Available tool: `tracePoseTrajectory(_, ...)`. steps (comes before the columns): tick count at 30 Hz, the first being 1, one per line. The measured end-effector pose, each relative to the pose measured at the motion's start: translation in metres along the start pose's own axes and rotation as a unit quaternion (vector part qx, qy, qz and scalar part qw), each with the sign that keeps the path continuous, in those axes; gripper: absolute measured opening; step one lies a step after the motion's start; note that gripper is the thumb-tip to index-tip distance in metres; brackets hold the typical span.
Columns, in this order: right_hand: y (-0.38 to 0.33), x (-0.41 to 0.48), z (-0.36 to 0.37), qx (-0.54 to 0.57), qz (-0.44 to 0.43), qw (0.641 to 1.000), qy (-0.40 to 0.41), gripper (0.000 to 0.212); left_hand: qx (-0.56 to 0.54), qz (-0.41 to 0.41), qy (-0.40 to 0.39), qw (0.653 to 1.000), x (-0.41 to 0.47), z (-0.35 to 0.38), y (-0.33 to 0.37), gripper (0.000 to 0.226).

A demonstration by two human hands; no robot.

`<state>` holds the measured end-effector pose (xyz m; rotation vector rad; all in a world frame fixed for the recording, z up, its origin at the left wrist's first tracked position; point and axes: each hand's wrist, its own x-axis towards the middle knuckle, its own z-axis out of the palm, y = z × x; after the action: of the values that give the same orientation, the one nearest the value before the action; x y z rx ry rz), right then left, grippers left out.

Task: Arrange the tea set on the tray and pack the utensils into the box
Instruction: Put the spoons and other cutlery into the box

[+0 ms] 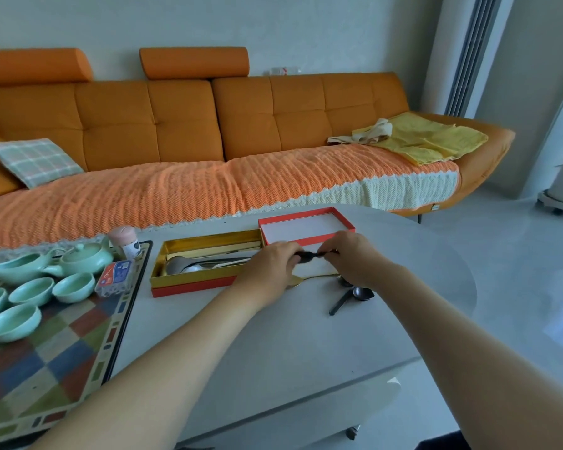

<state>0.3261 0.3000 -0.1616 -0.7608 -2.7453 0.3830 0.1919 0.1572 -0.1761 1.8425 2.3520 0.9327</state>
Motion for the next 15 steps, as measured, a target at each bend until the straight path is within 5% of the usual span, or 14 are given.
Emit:
tracePoseTrajectory(5, -0.029, 0.013, 0.001, 0.051, -0.058, 0.994, 0.084, 0.028, -0.042, -0.058, 0.08, 0.994, -0.006, -0.035, -0.024, 0.022)
tracePoseTrajectory(15, -0.113, 0.054, 0.038, 0.076, -0.112, 0.988, 0.074, 0.043, -0.009, -0.147, 0.134, 0.98, -0.044, -0.095, -0.11, 0.025)
